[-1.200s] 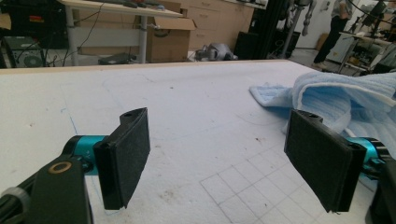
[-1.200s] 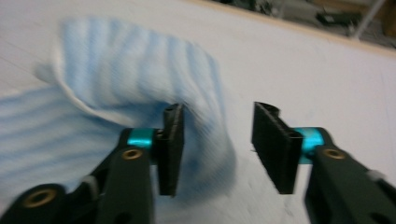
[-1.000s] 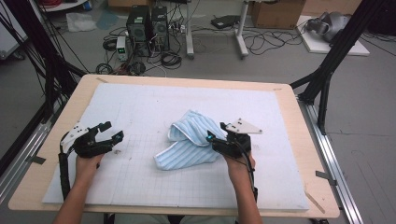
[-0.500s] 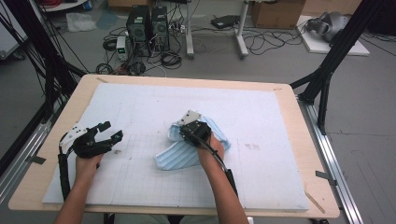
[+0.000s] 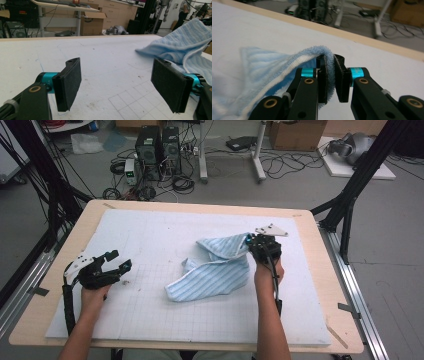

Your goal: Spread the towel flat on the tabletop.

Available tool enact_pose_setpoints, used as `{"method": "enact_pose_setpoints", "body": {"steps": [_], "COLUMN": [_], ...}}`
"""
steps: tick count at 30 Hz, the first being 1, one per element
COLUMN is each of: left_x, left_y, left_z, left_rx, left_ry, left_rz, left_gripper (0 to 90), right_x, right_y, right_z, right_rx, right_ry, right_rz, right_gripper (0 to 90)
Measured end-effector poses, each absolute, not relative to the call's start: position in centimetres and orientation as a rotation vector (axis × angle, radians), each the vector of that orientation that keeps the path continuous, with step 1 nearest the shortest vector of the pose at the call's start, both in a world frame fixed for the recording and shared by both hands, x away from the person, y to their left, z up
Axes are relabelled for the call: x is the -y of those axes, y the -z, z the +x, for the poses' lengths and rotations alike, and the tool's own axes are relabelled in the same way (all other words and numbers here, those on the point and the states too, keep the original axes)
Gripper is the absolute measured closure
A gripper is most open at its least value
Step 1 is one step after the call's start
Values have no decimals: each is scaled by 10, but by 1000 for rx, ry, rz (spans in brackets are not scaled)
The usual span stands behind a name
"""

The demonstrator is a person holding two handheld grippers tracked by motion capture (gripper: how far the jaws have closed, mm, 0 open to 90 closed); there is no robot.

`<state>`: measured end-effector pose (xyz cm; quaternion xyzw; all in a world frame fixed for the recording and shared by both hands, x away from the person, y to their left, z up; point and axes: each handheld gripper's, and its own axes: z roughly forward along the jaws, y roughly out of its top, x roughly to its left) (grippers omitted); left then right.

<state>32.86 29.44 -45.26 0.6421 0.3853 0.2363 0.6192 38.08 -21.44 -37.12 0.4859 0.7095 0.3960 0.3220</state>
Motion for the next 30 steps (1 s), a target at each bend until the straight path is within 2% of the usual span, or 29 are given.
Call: {"method": "enact_pose_setpoints", "body": {"steps": [5, 8, 10, 12, 18, 24, 30], "left_x": [-295, -294, -294, -294, -294, -293, -294], "left_y": [453, 453, 453, 452, 452, 452, 452], "left_z": [329, 329, 329, 329, 329, 329, 329], "left_rx": [-887, -888, -887, -884, -887, -892, -895], "left_ry": [-543, -543, -545, -548, -551, -549, -549], "left_rz": [1476, 1475, 1477, 1483, 1485, 1491, 1487], "left_gripper": [248, 248, 248, 248, 250, 253, 254], "right_x": [235, 251, 256, 263, 261, 239, 190], "right_y": [390, 397, 397, 396, 388, 392, 396], "right_z": [393, 389, 387, 384, 373, 365, 361], "right_rx": [-1902, -1856, -1838, -1826, -1817, -1907, -2081], "right_ry": [-812, -759, -748, -786, -872, -1001, -1065], "right_rz": [1387, 1454, 1471, 1494, 1433, 1399, 1187], "right_gripper": [766, 763, 763, 718, 656, 477, 449]}}
